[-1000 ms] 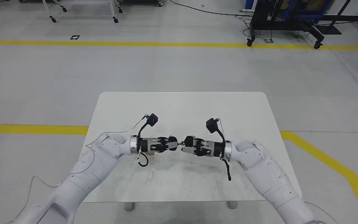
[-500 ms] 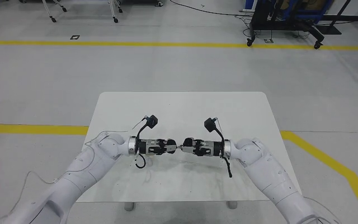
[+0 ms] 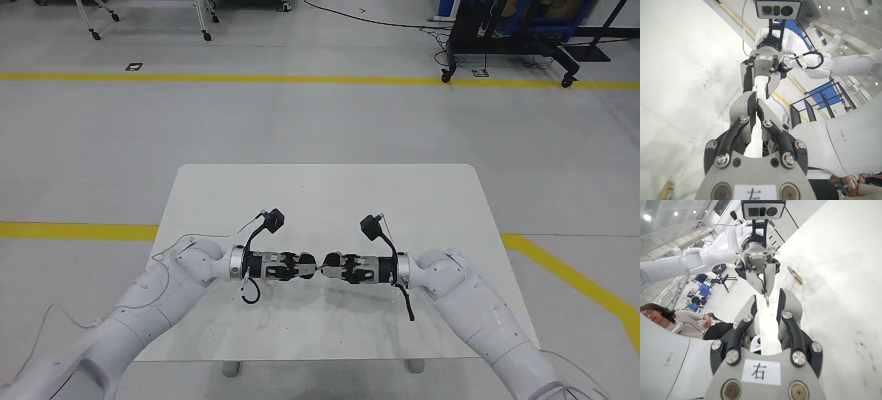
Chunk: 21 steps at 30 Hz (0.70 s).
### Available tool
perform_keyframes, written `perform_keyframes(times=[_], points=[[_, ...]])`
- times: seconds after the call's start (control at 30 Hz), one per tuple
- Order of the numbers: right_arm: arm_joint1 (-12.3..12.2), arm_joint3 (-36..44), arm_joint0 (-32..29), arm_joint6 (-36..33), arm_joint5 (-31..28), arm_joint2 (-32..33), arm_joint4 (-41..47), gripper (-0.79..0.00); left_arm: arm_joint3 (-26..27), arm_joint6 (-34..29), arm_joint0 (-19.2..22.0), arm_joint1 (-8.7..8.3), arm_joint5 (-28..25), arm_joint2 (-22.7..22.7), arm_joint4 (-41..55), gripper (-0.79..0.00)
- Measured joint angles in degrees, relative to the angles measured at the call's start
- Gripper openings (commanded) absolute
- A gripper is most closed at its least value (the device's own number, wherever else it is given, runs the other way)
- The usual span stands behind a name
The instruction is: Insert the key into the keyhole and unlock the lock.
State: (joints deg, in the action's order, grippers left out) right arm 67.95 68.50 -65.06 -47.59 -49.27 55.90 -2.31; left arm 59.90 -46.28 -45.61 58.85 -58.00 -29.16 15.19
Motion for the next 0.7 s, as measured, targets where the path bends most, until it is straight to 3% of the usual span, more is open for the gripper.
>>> perform_keyframes(times=[0.03,0.07,0.1,0.4,0.43,0.47,0.7], points=[[0.0,0.0,0.0,-0.3,-0.1,-0.1,0.4,-0.646,0.0,0.0,0.0,-0.01,0.0,0.0,0.0,-0.785],[-0.1,-0.1,0.1,-0.8,-0.2,-0.2,1.0,-0.751,0.1,0.0,0.0,-0.01,0.0,0.0,-0.1,-0.785],[-0.2,-0.1,0.2,-1.1,-0.3,-0.3,1.3,-0.785,0.1,0.0,0.0,-0.01,0.0,0.1,-0.1,-0.785],[-0.4,-0.3,0.7,-1.7,0.6,-1.3,2.2,-0.785,0.3,0.0,0.1,-0.10,0.0,0.3,-0.3,-0.785],[-0.4,-0.3,0.8,-1.7,0.7,-1.5,2.1,-0.785,0.3,0.0,0.0,-0.12,0.0,0.3,-0.3,-0.480],[-0.4,-0.3,0.9,-1.5,0.7,-1.6,2.0,-0.785,0.3,0.0,0.0,-0.15,0.0,0.3,-0.4,0.000],[-0.6,-0.3,0.8,0.6,-0.1,-1.4,1.4,-0.785,0.4,0.0,-0.1,-0.50,0.0,-0.5,0.7,0.000]])
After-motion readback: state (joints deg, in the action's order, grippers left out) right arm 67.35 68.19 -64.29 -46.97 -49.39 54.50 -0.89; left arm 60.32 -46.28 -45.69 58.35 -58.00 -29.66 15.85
